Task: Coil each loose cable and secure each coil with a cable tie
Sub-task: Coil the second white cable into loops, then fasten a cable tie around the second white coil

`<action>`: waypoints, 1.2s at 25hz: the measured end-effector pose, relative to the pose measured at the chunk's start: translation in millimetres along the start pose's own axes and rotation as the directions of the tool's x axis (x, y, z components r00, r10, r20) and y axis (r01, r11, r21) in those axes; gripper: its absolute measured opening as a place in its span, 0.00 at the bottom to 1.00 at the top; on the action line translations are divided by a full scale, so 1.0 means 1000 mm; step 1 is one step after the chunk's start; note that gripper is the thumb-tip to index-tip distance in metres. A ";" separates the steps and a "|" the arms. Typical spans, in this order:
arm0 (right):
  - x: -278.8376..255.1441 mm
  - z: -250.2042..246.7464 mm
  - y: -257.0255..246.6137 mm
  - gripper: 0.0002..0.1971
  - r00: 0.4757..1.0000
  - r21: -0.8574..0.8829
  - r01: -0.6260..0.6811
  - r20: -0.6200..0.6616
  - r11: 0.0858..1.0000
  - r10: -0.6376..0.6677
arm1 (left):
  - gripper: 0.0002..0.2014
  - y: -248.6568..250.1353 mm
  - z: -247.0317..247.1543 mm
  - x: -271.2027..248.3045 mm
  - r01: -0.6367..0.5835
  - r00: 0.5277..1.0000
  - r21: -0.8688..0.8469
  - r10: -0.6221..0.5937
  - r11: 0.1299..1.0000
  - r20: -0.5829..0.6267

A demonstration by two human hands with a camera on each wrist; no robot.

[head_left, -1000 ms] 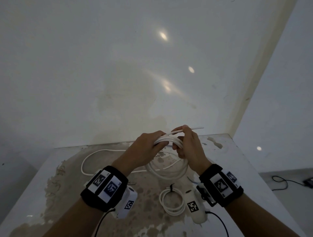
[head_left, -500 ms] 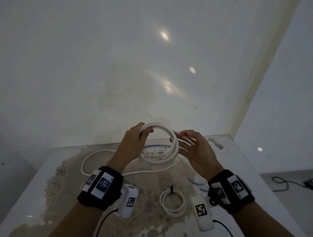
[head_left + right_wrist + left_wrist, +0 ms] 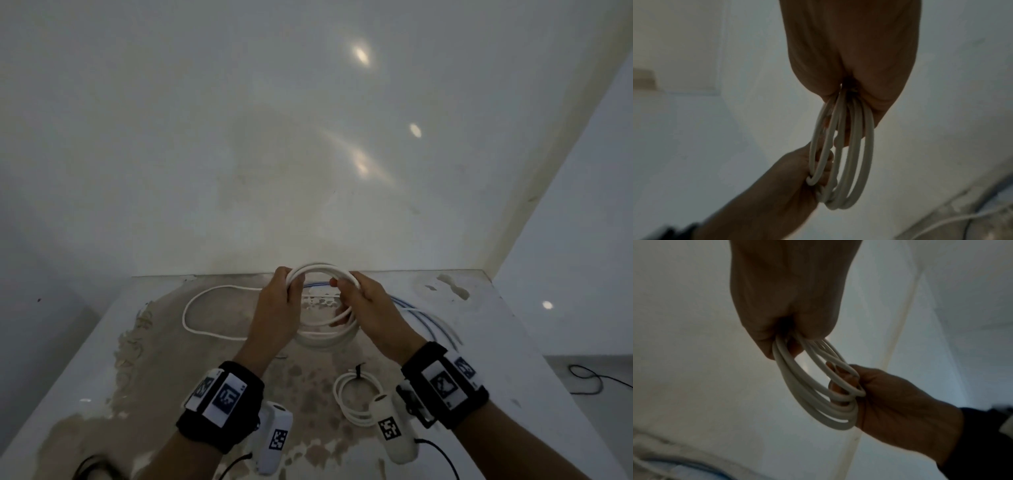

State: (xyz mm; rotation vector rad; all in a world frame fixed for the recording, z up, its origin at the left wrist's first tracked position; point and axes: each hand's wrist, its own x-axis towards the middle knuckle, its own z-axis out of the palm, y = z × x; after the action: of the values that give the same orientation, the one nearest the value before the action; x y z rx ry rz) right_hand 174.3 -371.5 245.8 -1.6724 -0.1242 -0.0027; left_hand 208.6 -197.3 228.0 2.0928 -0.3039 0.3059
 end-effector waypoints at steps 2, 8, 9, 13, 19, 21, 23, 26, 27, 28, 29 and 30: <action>-0.001 0.011 0.002 0.12 0.992 0.228 -0.118 0.080 0.966 0.102 | 0.10 -0.015 -0.008 -0.008 0.076 0.997 -0.090 -0.073 0.993 0.037; -0.010 0.052 0.023 0.20 0.907 0.459 -0.406 0.305 0.790 0.289 | 0.09 -0.045 -0.027 -0.050 0.393 0.919 -0.423 -0.339 0.817 0.201; -0.015 0.063 0.028 0.19 0.888 0.472 -0.448 0.332 0.759 0.318 | 0.08 -0.054 -0.031 -0.059 0.443 0.897 -0.473 -0.376 0.762 0.234; -0.029 0.097 0.049 0.16 0.873 0.443 -0.479 0.327 0.758 0.361 | 0.12 -0.084 -0.047 -0.087 0.554 0.820 -0.673 -0.461 0.491 0.339; -0.034 0.108 0.094 0.19 0.890 0.292 -0.456 0.161 0.841 0.427 | 0.07 -0.205 -0.120 -0.201 0.732 0.602 -0.252 -0.774 0.633 -0.197; -0.038 0.101 0.106 0.22 0.885 0.295 -0.463 0.100 0.836 0.455 | 0.08 -0.242 -0.149 -0.236 0.800 0.540 0.008 -0.713 0.600 -0.447; -0.041 0.096 0.111 0.25 0.880 0.295 -0.466 0.056 0.834 0.472 | 0.15 -0.269 -0.176 -0.248 0.805 0.591 0.320 -0.638 0.499 -0.493; -0.042 0.097 0.113 0.21 0.871 0.298 -0.470 0.005 0.831 0.491 | 0.20 -0.292 -0.204 -0.240 0.657 0.698 0.598 -0.670 0.460 -0.251; -0.042 0.097 0.112 0.21 0.870 0.301 -0.469 -0.006 0.830 0.494 | 0.19 -0.298 -0.206 -0.237 0.618 0.706 0.636 -0.683 0.463 -0.189; -0.043 0.097 0.111 0.21 0.869 0.302 -0.467 -0.016 0.831 0.494 | 0.18 -0.302 -0.206 -0.234 0.593 0.707 0.661 -0.690 0.460 -0.154; -0.045 0.098 0.111 0.21 0.871 0.302 -0.462 -0.025 0.834 0.491 | 0.16 -0.307 -0.205 -0.232 0.580 0.709 0.675 -0.691 0.456 -0.142; -0.047 0.099 0.110 0.21 0.873 0.303 -0.457 -0.030 0.836 0.488 | 0.15 -0.309 -0.203 -0.230 0.572 0.713 0.685 -0.687 0.451 -0.144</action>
State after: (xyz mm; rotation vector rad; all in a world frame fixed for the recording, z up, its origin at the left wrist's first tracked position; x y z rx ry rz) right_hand 129.6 -288.5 122.6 -1.3687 0.3617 0.2900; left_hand 76.8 154.7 7.9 2.7994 0.6460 -0.2691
